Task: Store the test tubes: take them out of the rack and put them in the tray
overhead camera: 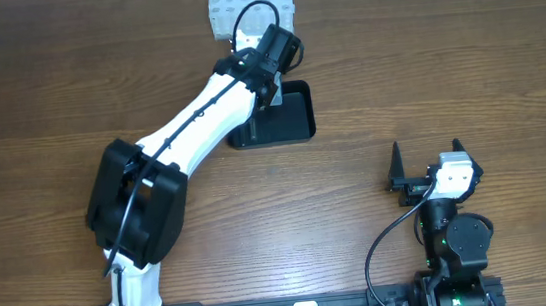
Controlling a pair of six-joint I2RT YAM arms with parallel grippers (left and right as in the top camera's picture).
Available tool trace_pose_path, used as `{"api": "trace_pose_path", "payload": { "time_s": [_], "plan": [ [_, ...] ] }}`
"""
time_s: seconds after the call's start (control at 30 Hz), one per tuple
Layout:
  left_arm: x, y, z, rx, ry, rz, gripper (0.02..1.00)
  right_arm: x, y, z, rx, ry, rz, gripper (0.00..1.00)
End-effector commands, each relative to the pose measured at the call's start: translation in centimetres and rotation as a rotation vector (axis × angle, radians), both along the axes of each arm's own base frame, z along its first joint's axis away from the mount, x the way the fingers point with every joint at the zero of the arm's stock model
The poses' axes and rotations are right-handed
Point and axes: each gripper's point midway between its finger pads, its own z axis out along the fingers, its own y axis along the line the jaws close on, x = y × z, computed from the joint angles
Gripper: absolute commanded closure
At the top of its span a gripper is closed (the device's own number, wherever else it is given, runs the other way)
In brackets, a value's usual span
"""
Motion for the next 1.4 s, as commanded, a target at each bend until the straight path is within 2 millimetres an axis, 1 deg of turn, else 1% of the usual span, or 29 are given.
{"api": "trace_pose_path", "payload": {
  "time_s": [0.03, 0.43, 0.63, 0.87, 1.0, 1.07, 1.1, 1.13, 1.17, 1.2, 1.23, 1.27, 1.3, 1.4],
  "plan": [
    [-0.5, -0.5, -1.8, -0.023, 0.051, 0.000, 0.917, 0.0, 0.2, -0.2, -0.001, 0.002, 0.010, 0.009],
    [-0.6, -0.2, -2.6, -0.004, 0.065, 0.004, 0.884, 0.0, 0.2, -0.2, -0.001, 0.001, 0.010, 0.009],
    [-0.4, 0.1, -2.6, 0.003, 0.060, 0.011, 0.866, 0.0, 0.2, -0.2, -0.001, 0.002, 0.010, 0.009],
    [0.0, 0.4, -2.6, 0.000, 0.053, 0.020, 0.794, 0.0, 0.2, -0.2, -0.001, 0.001, 0.010, 0.009],
    [0.0, 0.5, -2.5, 0.000, 0.052, 0.023, 0.715, 0.0, 0.2, -0.2, -0.001, 0.001, 0.010, 0.009],
    [0.1, 0.5, -2.2, -0.006, 0.044, 0.023, 0.676, 0.0, 0.2, -0.2, -0.001, 0.002, 0.010, 0.009],
    [0.2, 0.4, -1.7, -0.012, 0.035, 0.023, 0.623, 0.0, 0.2, -0.2, -0.001, 0.001, 0.010, 0.009],
    [0.3, 0.4, -1.0, -0.020, 0.022, 0.023, 0.529, 0.0, 0.2, -0.2, -0.001, 0.001, 0.010, 0.009],
    [0.4, 0.5, 0.2, -0.027, -0.003, 0.025, 0.432, 0.0, 0.2, -0.2, -0.001, 0.001, 0.010, 0.007],
    [0.7, 0.7, 1.6, -0.029, -0.036, 0.032, 0.301, 0.0, 0.2, -0.2, -0.001, 0.002, 0.010, 0.007],
    [1.0, 1.0, 3.5, -0.031, -0.082, 0.042, 0.145, 0.0, 0.2, -0.2, -0.001, 0.001, 0.010, 0.009],
    [1.2, 1.3, 5.3, -0.036, -0.127, 0.052, 0.020, 0.0, 0.2, -0.2, -0.001, 0.001, 0.010, 0.007],
    [1.6, 1.6, 7.3, -0.044, -0.181, 0.066, 0.020, 0.0, 0.2, -0.2, -0.001, 0.001, 0.010, 0.007],
    [2.6, 2.8, 14.3, -0.121, -0.385, 0.100, 0.020, 0.0, 0.2, -0.2, -0.001, 0.001, 0.010, 0.007]
  ]
}}
